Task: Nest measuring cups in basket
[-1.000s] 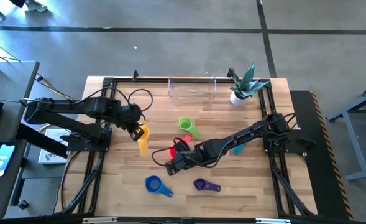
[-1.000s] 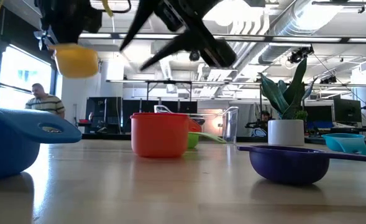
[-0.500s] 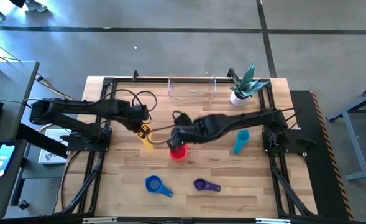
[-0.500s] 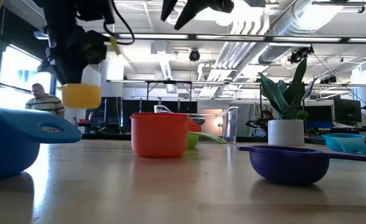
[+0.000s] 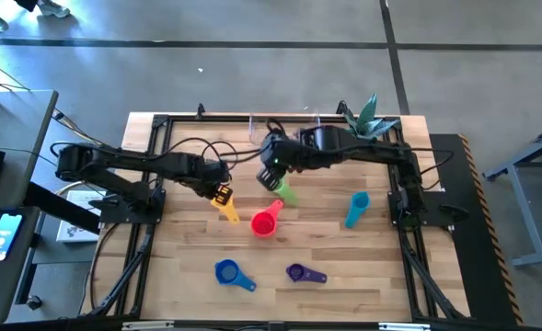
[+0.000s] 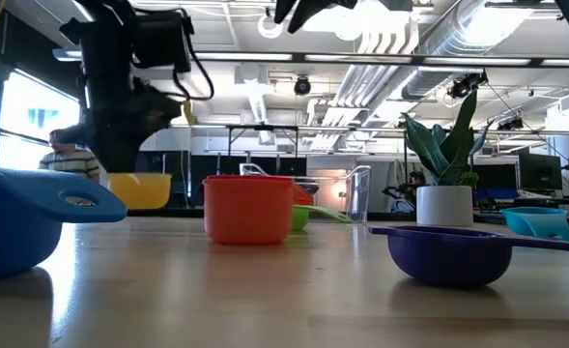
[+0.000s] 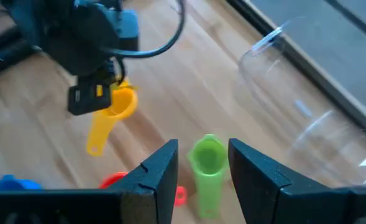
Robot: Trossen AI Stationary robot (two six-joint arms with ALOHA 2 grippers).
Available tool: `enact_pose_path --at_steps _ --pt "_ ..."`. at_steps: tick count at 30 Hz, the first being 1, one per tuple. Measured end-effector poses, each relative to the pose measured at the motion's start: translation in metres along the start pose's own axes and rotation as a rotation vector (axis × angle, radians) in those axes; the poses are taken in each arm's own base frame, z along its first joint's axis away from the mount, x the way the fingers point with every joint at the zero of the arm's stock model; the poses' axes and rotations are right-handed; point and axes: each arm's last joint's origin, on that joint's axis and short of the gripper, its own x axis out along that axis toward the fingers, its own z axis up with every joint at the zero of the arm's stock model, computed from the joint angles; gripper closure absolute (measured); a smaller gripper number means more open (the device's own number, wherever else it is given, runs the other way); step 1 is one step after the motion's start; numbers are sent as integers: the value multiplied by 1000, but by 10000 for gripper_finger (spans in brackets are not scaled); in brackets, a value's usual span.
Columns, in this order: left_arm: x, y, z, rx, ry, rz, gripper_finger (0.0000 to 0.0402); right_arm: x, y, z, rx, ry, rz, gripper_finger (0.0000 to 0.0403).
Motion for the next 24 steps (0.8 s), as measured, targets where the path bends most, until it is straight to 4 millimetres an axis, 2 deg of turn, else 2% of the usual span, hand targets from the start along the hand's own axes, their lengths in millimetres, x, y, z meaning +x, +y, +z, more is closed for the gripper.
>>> enact_pose_path --at_steps 9,18,24 --pt "15 -1 1 -51 53 40 376 8 -19 5 -95 53 -15 270" --pt "18 -4 2 -69 52 20 369 10 -24 8 -146 52 -21 270" --pt "17 -3 5 -39 67 -8 345 10 -24 8 -146 52 -22 270"
